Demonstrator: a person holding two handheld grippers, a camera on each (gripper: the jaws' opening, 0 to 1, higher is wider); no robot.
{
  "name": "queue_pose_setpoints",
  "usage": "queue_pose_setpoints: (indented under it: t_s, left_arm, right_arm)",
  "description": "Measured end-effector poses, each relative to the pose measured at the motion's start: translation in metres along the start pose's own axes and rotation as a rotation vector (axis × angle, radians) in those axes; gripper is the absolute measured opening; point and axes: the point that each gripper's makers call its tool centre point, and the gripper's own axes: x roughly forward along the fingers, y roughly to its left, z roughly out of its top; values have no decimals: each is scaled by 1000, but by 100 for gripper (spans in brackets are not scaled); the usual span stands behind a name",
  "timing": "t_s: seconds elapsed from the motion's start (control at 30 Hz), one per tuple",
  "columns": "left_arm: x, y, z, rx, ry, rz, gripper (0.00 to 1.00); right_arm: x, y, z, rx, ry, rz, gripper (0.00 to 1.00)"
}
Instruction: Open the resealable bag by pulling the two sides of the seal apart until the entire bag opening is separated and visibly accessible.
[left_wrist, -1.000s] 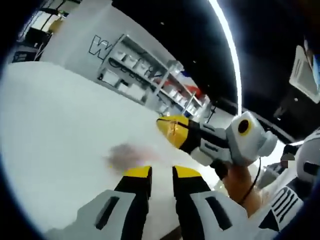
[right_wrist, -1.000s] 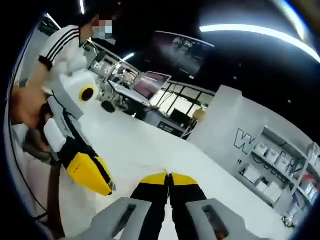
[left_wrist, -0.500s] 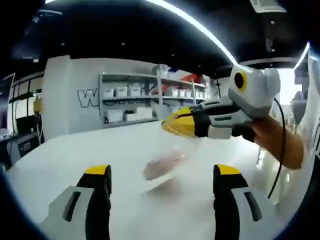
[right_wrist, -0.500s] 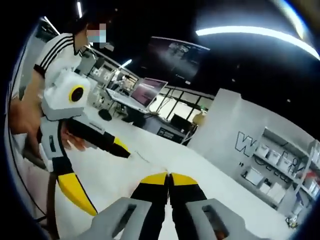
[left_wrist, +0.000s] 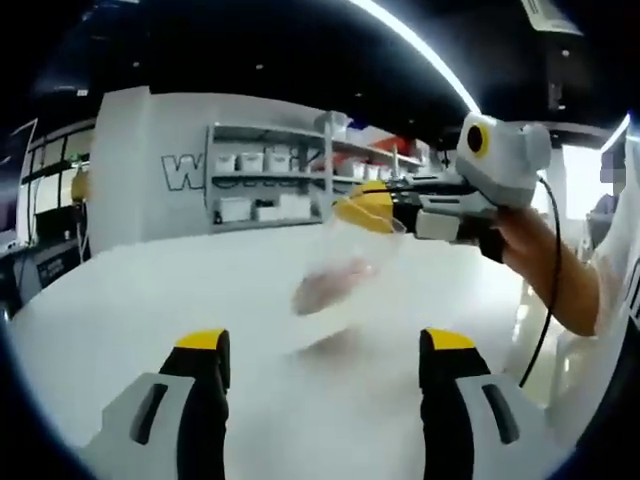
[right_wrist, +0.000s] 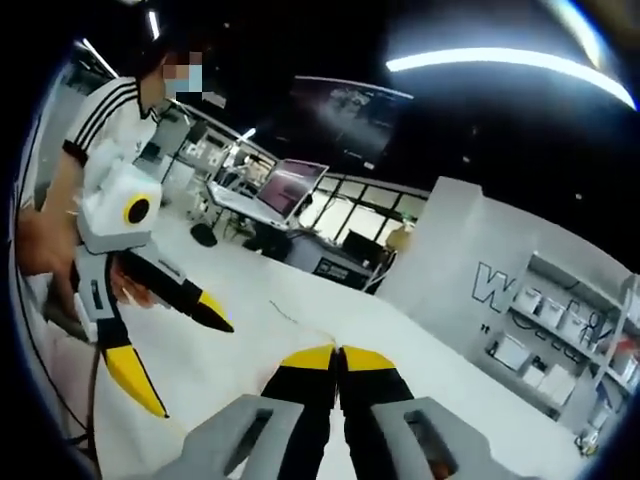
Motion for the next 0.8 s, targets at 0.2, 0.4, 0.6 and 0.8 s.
queue_pose_setpoints:
  t_s: [0.2, 0.4, 0.6, 0.8]
  left_arm:
    - [2, 2, -4, -13, 13, -5, 76]
    - [2, 7, -4, -28, 11, -1, 75]
    - [3, 8, -3, -40, 7, -4, 74]
    - [3, 10, -3, -42, 7, -4, 73]
  right_arm:
    - [7, -7, -4, -19, 8, 10, 0]
    - [15, -17, -5, -49, 14, 9, 0]
    - [27, -39, -8, -56, 19, -3, 0]
    - [36, -52, -10, -44, 21, -9, 0]
